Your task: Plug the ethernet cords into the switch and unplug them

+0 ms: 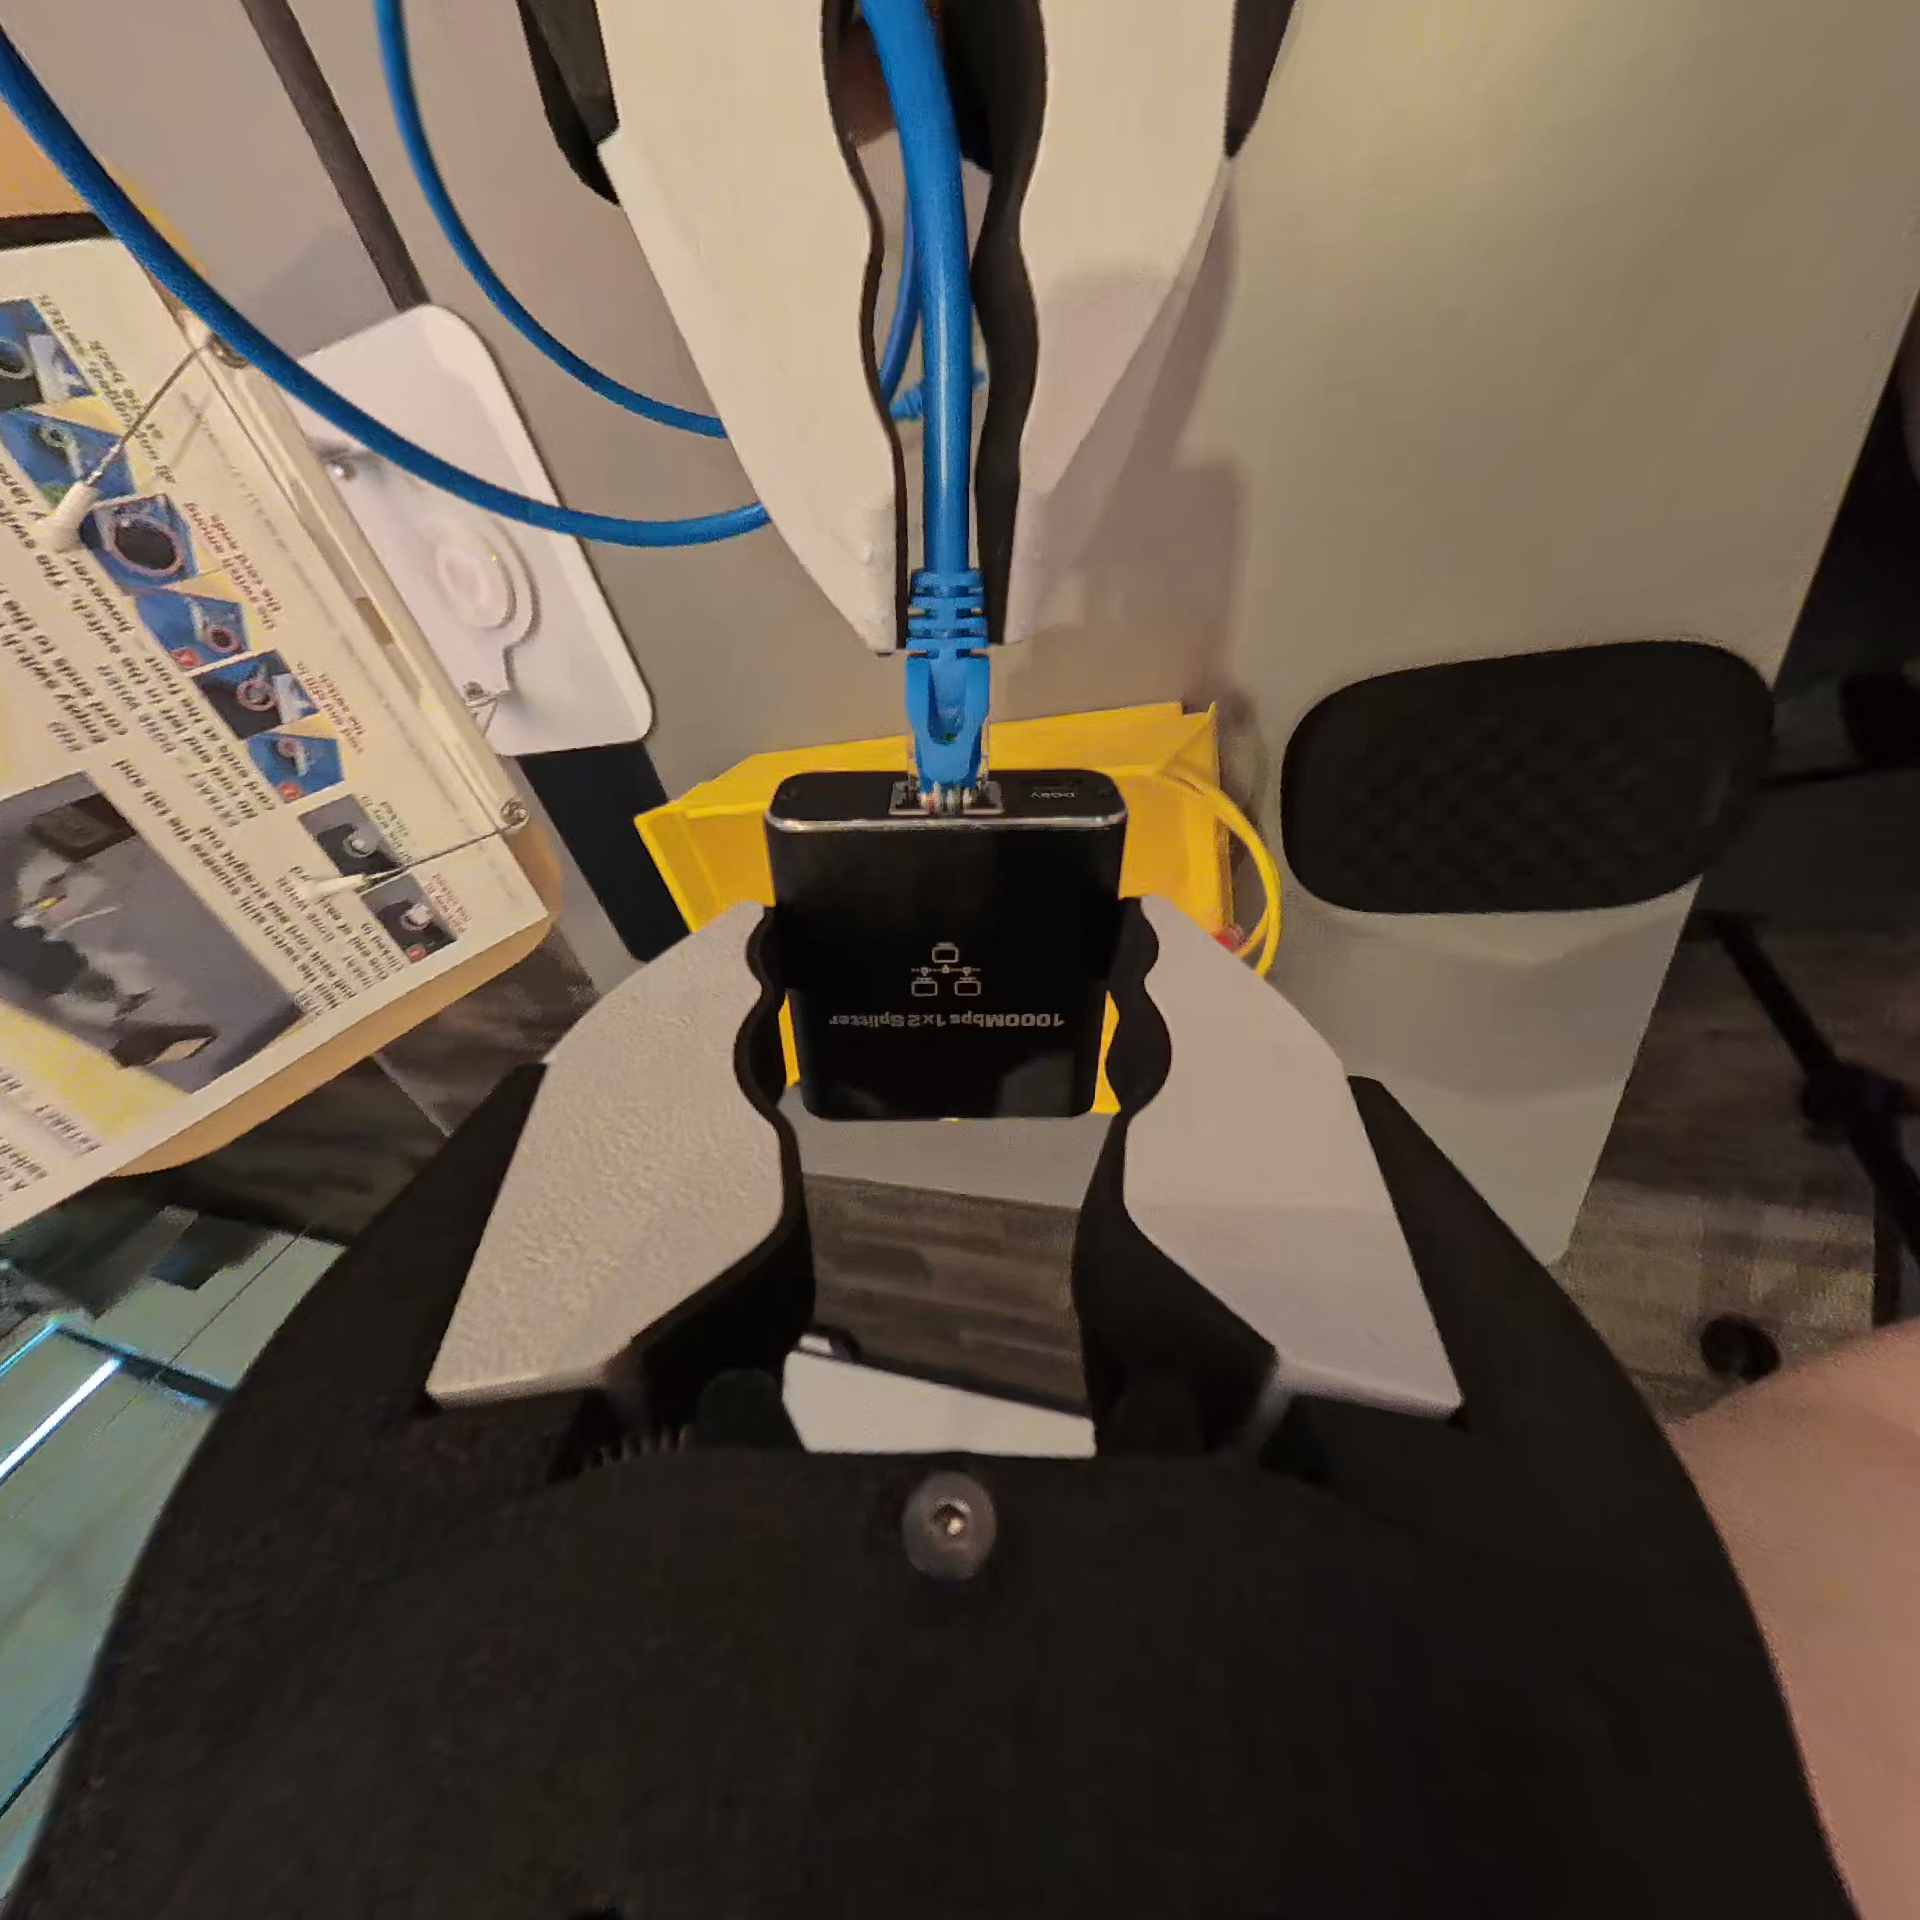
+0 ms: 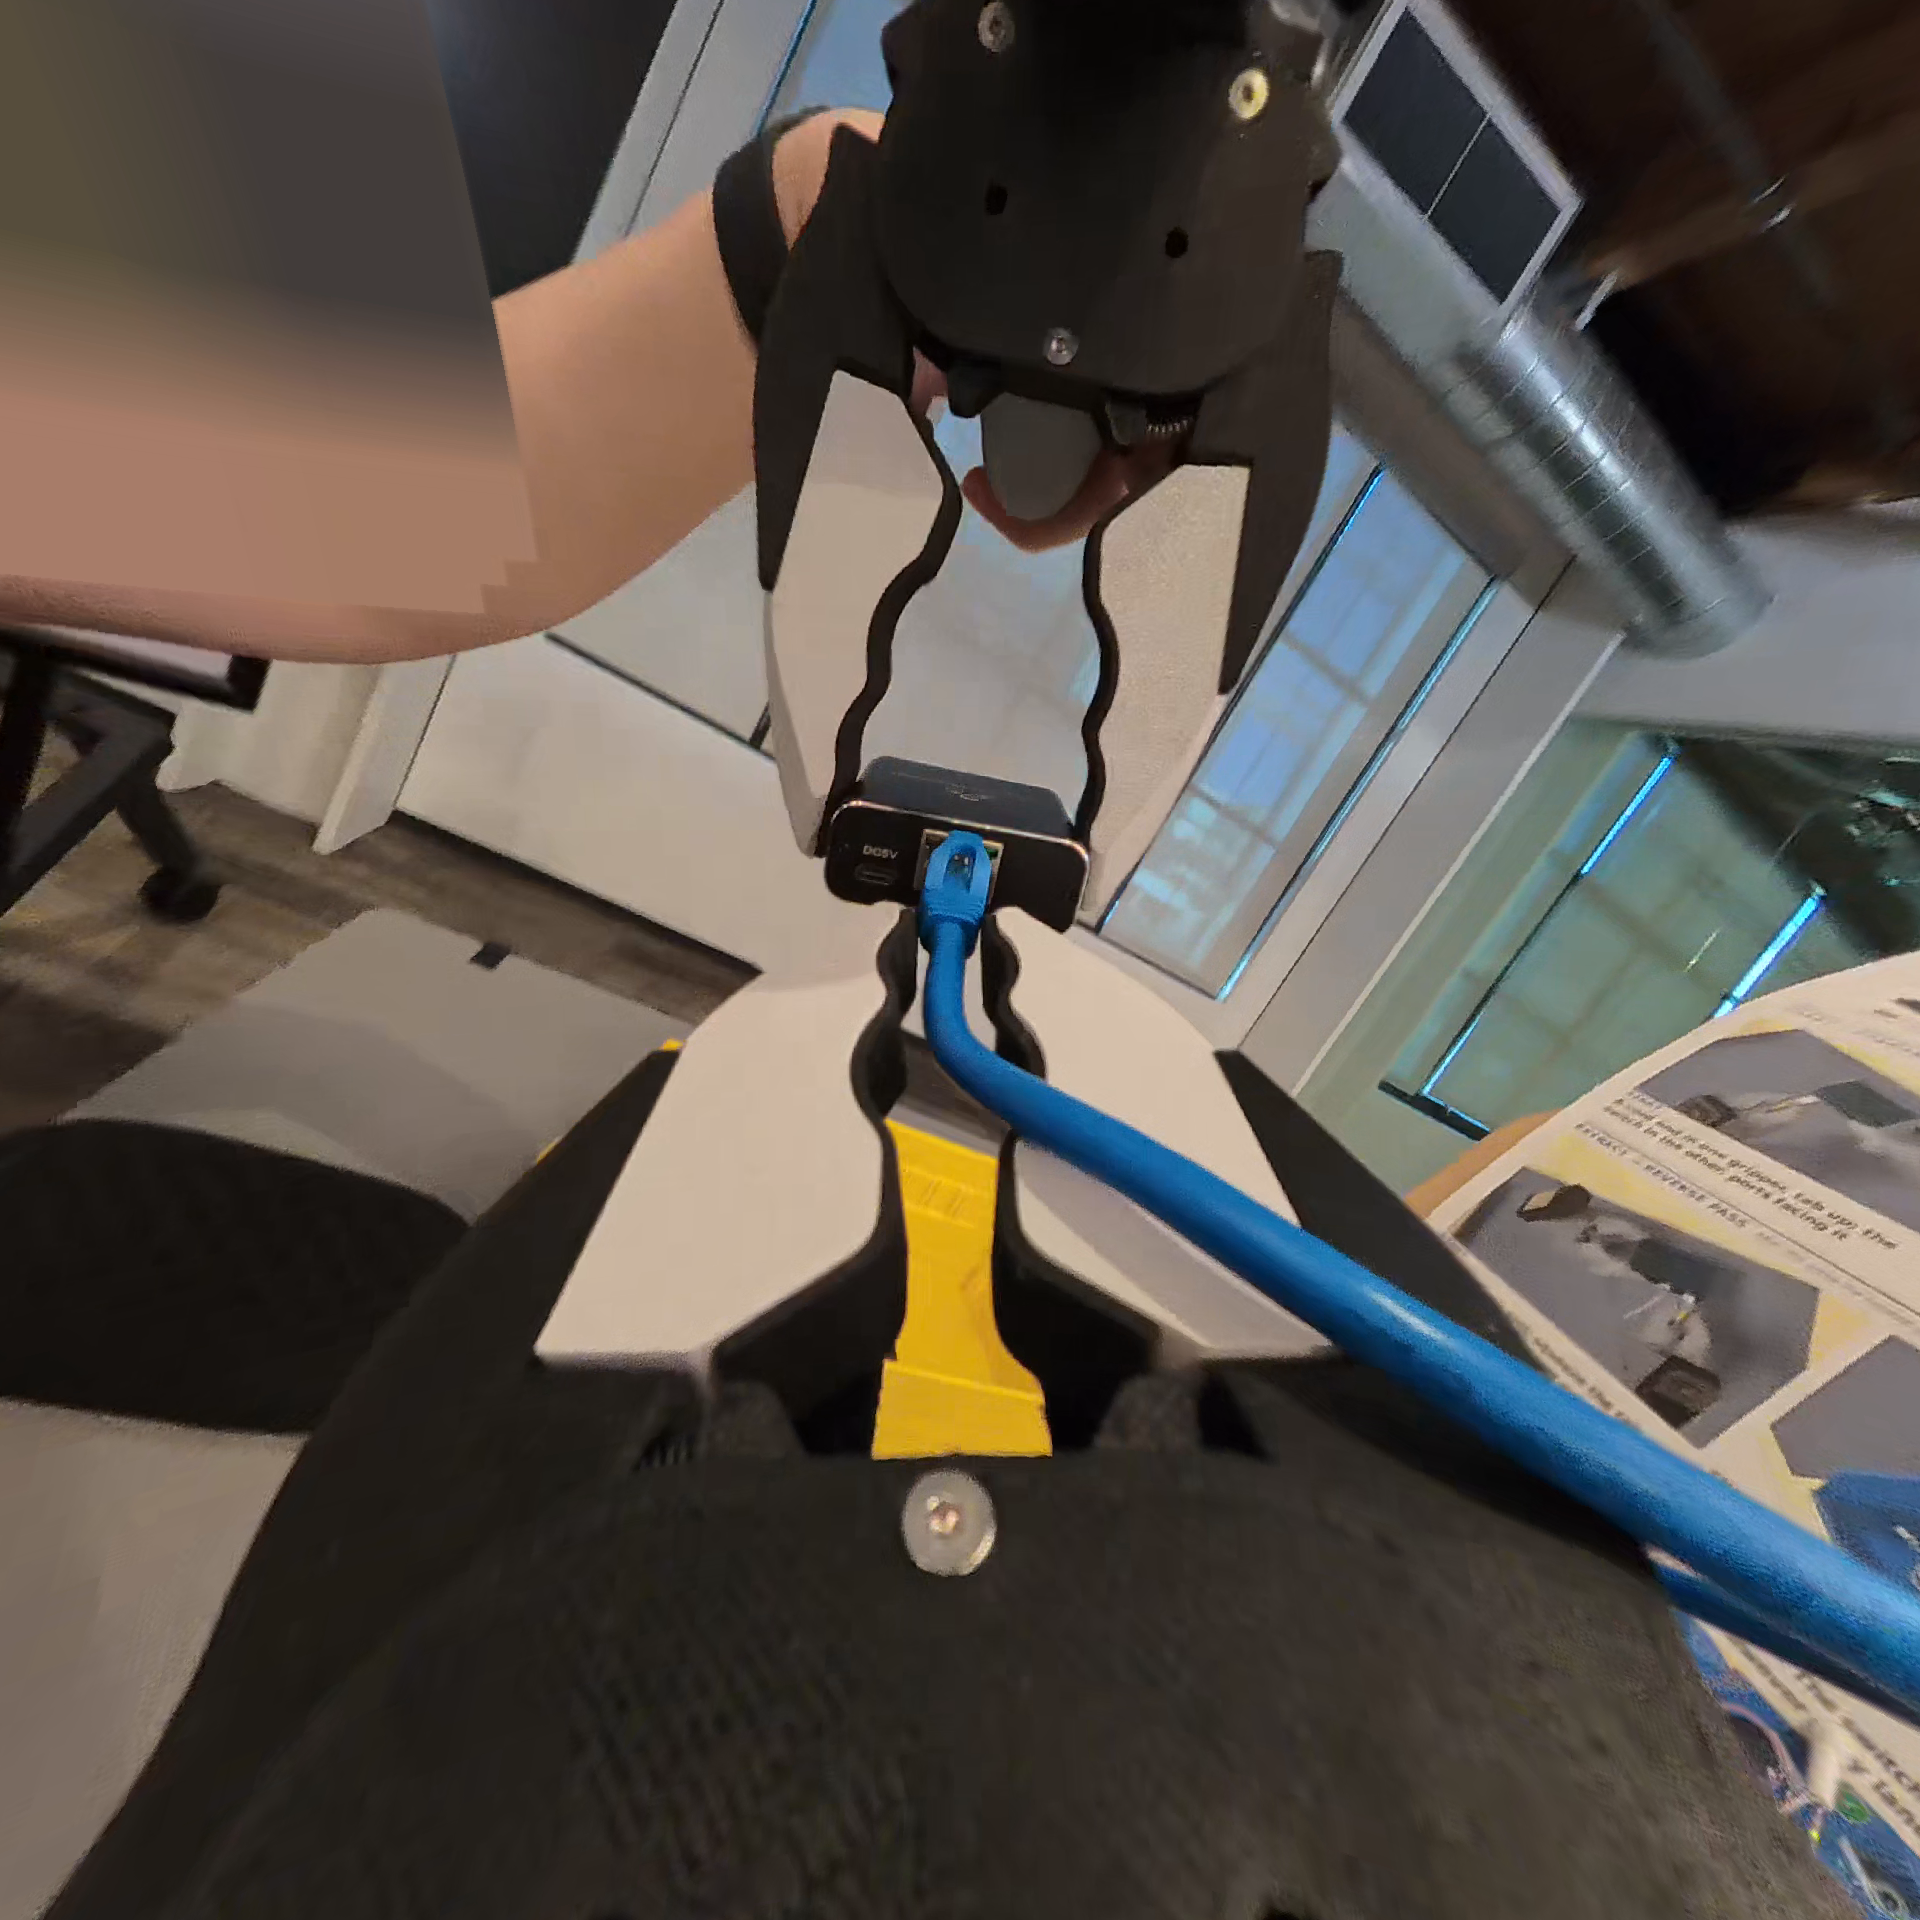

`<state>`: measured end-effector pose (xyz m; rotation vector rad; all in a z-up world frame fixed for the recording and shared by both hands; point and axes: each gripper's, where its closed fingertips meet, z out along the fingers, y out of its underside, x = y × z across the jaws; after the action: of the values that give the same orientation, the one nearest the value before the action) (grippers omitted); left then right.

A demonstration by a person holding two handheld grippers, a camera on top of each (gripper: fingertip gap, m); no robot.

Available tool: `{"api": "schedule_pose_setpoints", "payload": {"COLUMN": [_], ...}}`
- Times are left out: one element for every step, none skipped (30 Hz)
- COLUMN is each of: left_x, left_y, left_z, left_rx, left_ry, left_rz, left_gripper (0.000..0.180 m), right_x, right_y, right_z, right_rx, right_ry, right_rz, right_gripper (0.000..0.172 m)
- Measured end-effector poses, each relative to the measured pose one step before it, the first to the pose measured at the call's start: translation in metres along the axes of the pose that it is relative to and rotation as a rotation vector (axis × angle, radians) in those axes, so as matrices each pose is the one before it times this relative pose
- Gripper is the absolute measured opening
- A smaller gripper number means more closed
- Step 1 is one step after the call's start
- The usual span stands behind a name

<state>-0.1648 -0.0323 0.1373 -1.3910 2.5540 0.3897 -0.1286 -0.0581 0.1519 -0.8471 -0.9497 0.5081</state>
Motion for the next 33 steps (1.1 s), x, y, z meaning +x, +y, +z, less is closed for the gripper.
{"api": "schedule_pose_setpoints", "payload": {"left_x": [-0.0002, 0.00018, 0.0002, 0.00035, 0.00084, 0.0007, 0.0009, 0.00131, 0.00069, -0.0002, -0.00069, -0.00082, -0.00124, -0.00155, -0.00072, -0.00034, -0.00131, -0.00113, -0.0008, -0.00095, 0.00015, -0.0004, -0.00061, -0.00035, -0.00086, -0.00044, -0.00026, -0.00084, -0.00066, 0.00018, 0.00018, -0.00052, -0.00131], "left_y": [-0.00355, -0.00438, -0.00387, -0.00312, -0.00286, -0.00233, -0.00225, -0.00242, -0.00216, -0.00187, -0.00165, -0.00152, -0.00173, -0.00225, -0.00219, -0.0025, -0.0029, -0.00185, -0.00162, -0.00121, -0.00078, -0.00074, -0.00057, -0.00042, -0.00113, -0.00074, -0.00003, -0.00023, -0.00008, -0.00066, -0.00047, 0.0001, -0.00004], "left_z": [-0.00619, -0.00562, -0.00523, -0.00478, -0.00438, -0.00418, -0.00421, -0.00452, -0.00478, -0.00498, -0.00475, -0.00398, -0.00348, -0.00316, -0.00328, -0.00286, -0.00274, -0.00226, -0.00151, -0.00111, -0.00046, -0.00033, -0.00043, -0.00045, -0.00061, -0.00071, -0.00048, -0.00022, 0.00012, 0.00036, 0.00052, 0.00002, -0.00004], "left_rx": [-0.0169, -0.0038, -0.0012, -0.003, -0.0042, -0.0093, -0.0111, -0.0131, -0.0177, -0.0218, -0.0234, -0.024, -0.0218, -0.0157, -0.0115, -0.0039, 0.004, 0.0004, -0.0015, -0.0057, -0.0081, -0.0051, 0.0, -0.0014, 0.0031, 0.0005, -0.0059, -0.0085, -0.0094, -0.0061, -0.0061, -0.0075, -0.0064], "left_ry": [-0.0011, -0.0008, -0.0033, -0.0058, -0.0057, -0.007, -0.0061, -0.0018, -0.0042, -0.0097, -0.0079, -0.0045, -0.0088, -0.0132, -0.0071, -0.0029, -0.0051, -0.0022, -0.0035, -0.0067, -0.003, -0.003, 0.0003, 0.0015, -0.0052, 0.001, 0.0013, -0.0058, -0.0043, 0.0052, 0.007, 0.0029, -0.007], "left_rz": [0.0026, 0.0011, 0.0015, 0.0047, 0.0087, 0.0082, 0.0075, 0.0057, 0.0049, 0.0056, 0.0012, -0.0011, 0.0011, 0.0047, 0.0072, 0.0085, 0.0018, -0.0006, 0.0009, -0.0012, 0.0055, 0.0028, -0.003, -0.004, 0.0009, -0.0065, -0.0024, 0.0048, 0.0036, -0.0001, -0.0031, -0.0053, 0.0023], "left_gripper": [0.06, 0.06, 0.06, 0.06, 0.06, 0.06, 0.06, 0.06, 0.06, 0.06, 0.06, 0.059, 0.06, 0.06, 0.059, 0.059, 0.059, 0.059, 0.059, 0.059, 0.059, 0.059, 0.059, 0.059, 0.059, 0.059, 0.059, 0.059, 0.059, 0.059, 0.059, 0.059, 0.059], "right_x": [0.00094, 0.00094, 0.00055, -0.00014, -0.00072, -0.00041, -0.00072, -0.00056, 0.0004, 0.00113, 0.0015, 0.0014, 0.00183, 0.00156, 0.00031, 0.001, 0.00199, 0.00056, 0.00102, 0.00067, -0.0006, 0.00083, 0.00084, 0.00055, 0.00115, 0.00058, 0.00035, 0.00056, 0.00002, -0.00025, 0.00084, 0.00064, 0.00108], "right_y": [-0.00632, -0.00617, -0.00569, -0.00492, -0.00496, -0.00372, -0.00472, -0.0053, -0.00445, -0.00399, -0.00375, -0.00314, -0.00332, -0.00353, -0.00295, -0.00405, -0.00332, -0.00207, -0.00166, -0.00055, -0.00099, -0.00111, -0.00052, -0.00051, -0.00119, 0.00009, -0.0005, 0.00029, 0.00136, 0.00106, -0.00032, 0.00062, -0.00002], "right_z": [-0.00236, -0.00242, -0.00223, -0.00172, -0.00143, -0.00135, -0.00137, -0.00154, -0.00101, -0.00103, -0.00095, -0.00111, -0.00177, -0.00191, -0.00145, -0.00203, -0.00177, -0.00093, -0.0011, -0.00084, -0.00051, -0.00032, -0.00017, -0.00058, -0.00094, -0.0001, 0.00005, -0.0001, 0.00006, 0.00023, -0.00032, 0.00009, -0.00046], "right_rx": [0.0201, 0.0183, 0.0124, 0.0064, 0.0078, 0.002, 0.0093, 0.0168, 0.0137, 0.0108, 0.0113, 0.0076, 0.0092, 0.0111, 0.007, 0.0138, 0.0091, 0.0006, -0.001, -0.007, -0.0044, -0.0014, -0.0021, 0.0016, 0.0064, -0.0046, -0.0006, -0.0016, -0.0069, -0.0046, 0.0062, 0.001, 0.0023], "right_ry": [0.0046, 0.0057, 0.0055, 0.004, 0.0017, 0.0039, 0.0037, 0.0062, 0.0091, 0.0104, 0.0114, 0.0097, 0.0129, 0.0106, -0.002, 0.0057, 0.0157, -0.0009, 0.0012, 0.0022, -0.0039, 0.0072, 0.004, -0.001, 0.0055, 0.0, 0.0009, 0.0051, -0.0031, -0.0033, 0.005, 0.0019, 0.0061], "right_rz": [0.0086, 0.0045, 0.0022, -0.0056, -0.0104, -0.012, -0.0195, -0.0231, -0.0133, -0.0038, -0.0007, -0.0028, -0.006, -0.0112, -0.0023, -0.0066, -0.0117, -0.0001, 0.0015, -0.0084, -0.0082, -0.0053, 0.0026, 0.0047, -0.0019, 0.0038, 0.0037, -0.0026, 0.0003, 0.0037, 0.003, 0.0054, -0.0008], "right_gripper": [0.012, 0.012, 0.012, 0.012, 0.012, 0.012, 0.011, 0.012, 0.011, 0.012, 0.011, 0.011, 0.011, 0.011, 0.011, 0.012, 0.011, 0.011, 0.011, 0.011, 0.012, 0.011, 0.011, 0.012, 0.011, 0.011, 0.012, 0.012, 0.012, 0.012, 0.011, 0.012, 0.011]}}
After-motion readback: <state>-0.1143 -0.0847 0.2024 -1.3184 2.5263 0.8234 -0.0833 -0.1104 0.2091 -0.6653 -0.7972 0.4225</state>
